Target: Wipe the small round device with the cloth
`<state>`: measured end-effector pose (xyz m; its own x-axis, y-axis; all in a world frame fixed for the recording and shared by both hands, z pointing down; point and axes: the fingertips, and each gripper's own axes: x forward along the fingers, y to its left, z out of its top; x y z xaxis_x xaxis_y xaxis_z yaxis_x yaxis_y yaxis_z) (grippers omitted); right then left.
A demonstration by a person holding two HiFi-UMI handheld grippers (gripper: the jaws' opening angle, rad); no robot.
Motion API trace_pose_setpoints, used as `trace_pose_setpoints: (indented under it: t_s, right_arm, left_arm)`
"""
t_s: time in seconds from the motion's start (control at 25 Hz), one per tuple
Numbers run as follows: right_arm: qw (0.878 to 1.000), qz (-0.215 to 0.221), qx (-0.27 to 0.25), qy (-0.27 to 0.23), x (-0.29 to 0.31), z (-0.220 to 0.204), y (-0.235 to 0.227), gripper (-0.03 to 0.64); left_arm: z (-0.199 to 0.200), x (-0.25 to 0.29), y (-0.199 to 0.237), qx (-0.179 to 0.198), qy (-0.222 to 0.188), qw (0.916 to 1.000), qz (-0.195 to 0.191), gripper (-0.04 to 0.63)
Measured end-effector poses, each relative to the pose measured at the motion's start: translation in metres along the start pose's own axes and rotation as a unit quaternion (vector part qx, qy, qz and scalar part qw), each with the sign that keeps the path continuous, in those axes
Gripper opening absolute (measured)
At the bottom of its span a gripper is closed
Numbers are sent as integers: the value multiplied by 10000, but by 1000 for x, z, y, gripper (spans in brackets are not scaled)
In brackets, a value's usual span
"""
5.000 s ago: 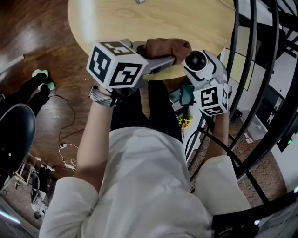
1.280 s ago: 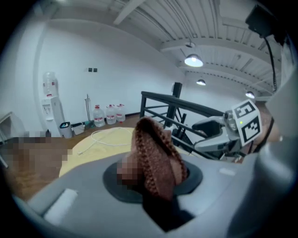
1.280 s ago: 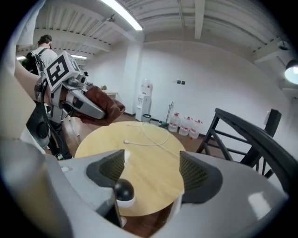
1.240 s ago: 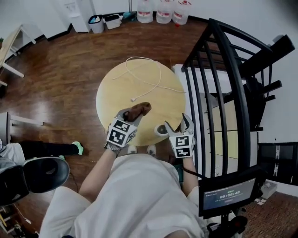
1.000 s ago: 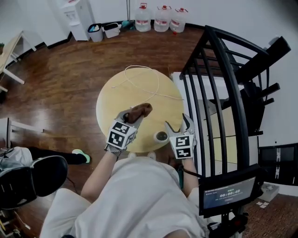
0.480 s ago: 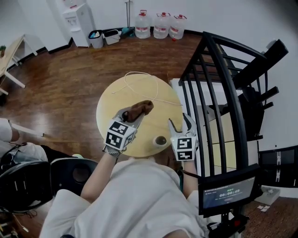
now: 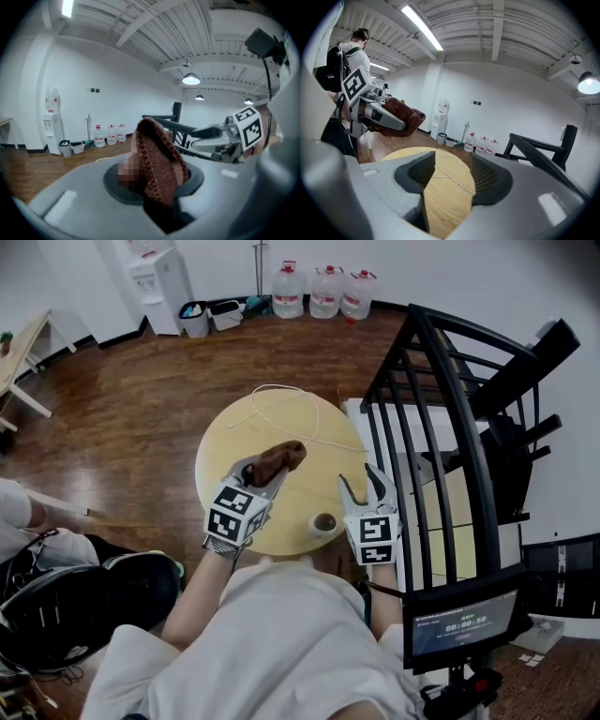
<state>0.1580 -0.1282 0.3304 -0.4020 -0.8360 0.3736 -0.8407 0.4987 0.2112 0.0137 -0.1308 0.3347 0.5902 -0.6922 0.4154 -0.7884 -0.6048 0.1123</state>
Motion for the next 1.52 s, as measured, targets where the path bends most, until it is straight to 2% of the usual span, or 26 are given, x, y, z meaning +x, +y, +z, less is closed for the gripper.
trace_pose_setpoints:
  t_s: [0.2,0.44,0.64,0.76,1.52]
  right_arm:
    - [9993,-61,114,-360,-9,18,-10,196]
    - [9984,-84,8,-563,-15,37,-15,162]
    - [9962,125,-29,-860,-21,53,-7,149]
    - [9951,194,-24,-966,-23,60,-4,117]
    - [9954,-13,-108,-957,-30,63,-10,3]
  left_arm:
    - [15,-6,2,12,-209,9998,34,127]
    - [37,-10,-2,75,-427,9991,-14,127]
    - [48,-15,-7,84,-570,9983,-42,127]
    - [54,-17,-7,71,-694,9975,-49,127]
    - [54,-14,-18,23,-817,9964,-219,127]
